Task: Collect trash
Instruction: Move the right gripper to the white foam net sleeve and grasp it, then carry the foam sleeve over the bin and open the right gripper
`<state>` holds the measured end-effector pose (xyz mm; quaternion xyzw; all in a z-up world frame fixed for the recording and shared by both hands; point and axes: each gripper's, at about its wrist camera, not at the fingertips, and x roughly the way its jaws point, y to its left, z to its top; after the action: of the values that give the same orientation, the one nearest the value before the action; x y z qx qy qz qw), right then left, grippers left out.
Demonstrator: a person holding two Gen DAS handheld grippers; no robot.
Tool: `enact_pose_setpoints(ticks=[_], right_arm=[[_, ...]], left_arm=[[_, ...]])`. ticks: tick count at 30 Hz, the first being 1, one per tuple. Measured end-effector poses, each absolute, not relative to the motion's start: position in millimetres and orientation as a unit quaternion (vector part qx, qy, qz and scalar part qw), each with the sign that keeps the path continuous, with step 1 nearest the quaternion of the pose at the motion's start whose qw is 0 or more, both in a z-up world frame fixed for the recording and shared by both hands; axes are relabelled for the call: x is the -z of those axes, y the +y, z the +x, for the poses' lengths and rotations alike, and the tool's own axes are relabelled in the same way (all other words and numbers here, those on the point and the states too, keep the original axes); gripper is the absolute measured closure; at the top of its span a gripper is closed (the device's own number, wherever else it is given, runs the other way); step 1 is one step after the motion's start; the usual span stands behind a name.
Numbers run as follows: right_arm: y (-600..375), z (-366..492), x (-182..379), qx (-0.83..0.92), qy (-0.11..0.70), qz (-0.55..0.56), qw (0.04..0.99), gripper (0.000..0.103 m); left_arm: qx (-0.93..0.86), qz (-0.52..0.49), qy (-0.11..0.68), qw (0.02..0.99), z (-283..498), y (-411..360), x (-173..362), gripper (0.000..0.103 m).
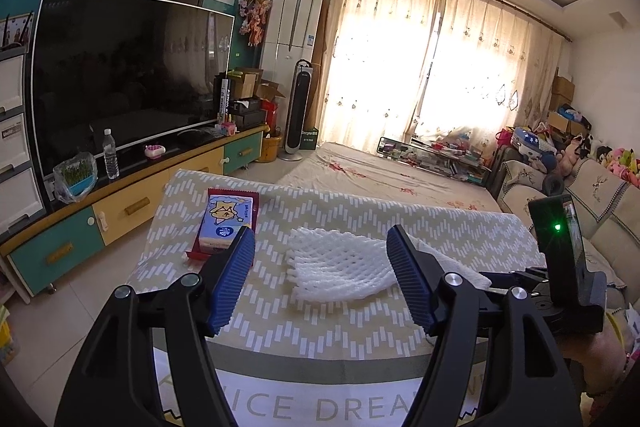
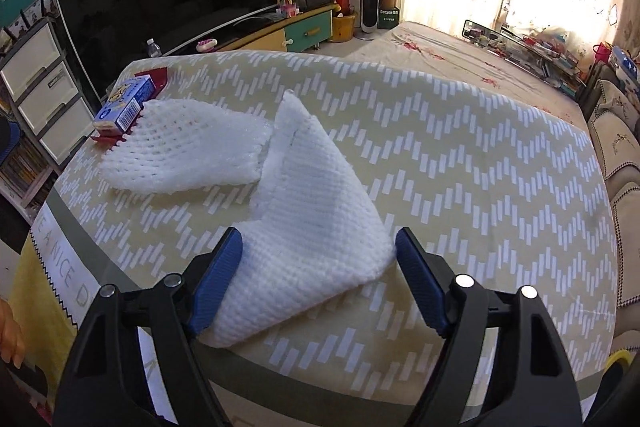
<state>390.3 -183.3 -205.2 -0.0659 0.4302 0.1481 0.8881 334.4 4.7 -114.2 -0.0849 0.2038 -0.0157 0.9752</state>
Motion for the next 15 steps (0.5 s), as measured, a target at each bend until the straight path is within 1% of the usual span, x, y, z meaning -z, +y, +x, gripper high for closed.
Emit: enact_pose_setpoints(ticks=[5, 7, 8, 10, 11, 12, 13, 15], right_arm=[[-174.6, 391.5, 209.8, -0.148, 0.432, -0.085, 0.886, 0.044], [-172.3, 393.3, 209.7, -0.148, 0.433, -0.086, 0.885, 0.056], [-171.2, 393.1, 209.3, -0.150, 0.434, -0.085, 0.884, 0.058], [-167.9, 390.5, 209.5, -0.153, 0.433, -0.088, 0.884, 0.071], [-167.0, 388.5, 209.0, -0.155, 0.432, -0.089, 0.884, 0.075], [-165.9, 386.5, 208.7, -0.154, 0.431, -0.091, 0.884, 0.084], [-164.4, 384.9, 209.1, -0.154, 0.431, -0.094, 0.884, 0.089], [-166.0, 381.0, 208.8, -0.156, 0.433, -0.090, 0.883, 0.093]], left_arm=[[0.018, -0.085, 0.208, 0.974, 336.1, 2.7, 114.5, 0.035], [0.019, -0.084, 0.209, 0.974, 337.5, 1.8, 114.9, 0.035], [0.019, -0.083, 0.210, 0.974, 338.0, 0.8, 115.6, 0.035], [0.019, -0.081, 0.211, 0.974, 338.9, 0.4, 116.1, 0.035], [0.019, -0.080, 0.212, 0.974, 339.0, -0.4, 116.1, 0.035], [0.019, -0.079, 0.213, 0.974, 338.8, -0.6, 116.3, 0.035], [0.019, -0.078, 0.213, 0.974, 339.1, -1.5, 116.8, 0.035], [0.020, -0.077, 0.215, 0.973, 339.6, -1.5, 117.0, 0.035]])
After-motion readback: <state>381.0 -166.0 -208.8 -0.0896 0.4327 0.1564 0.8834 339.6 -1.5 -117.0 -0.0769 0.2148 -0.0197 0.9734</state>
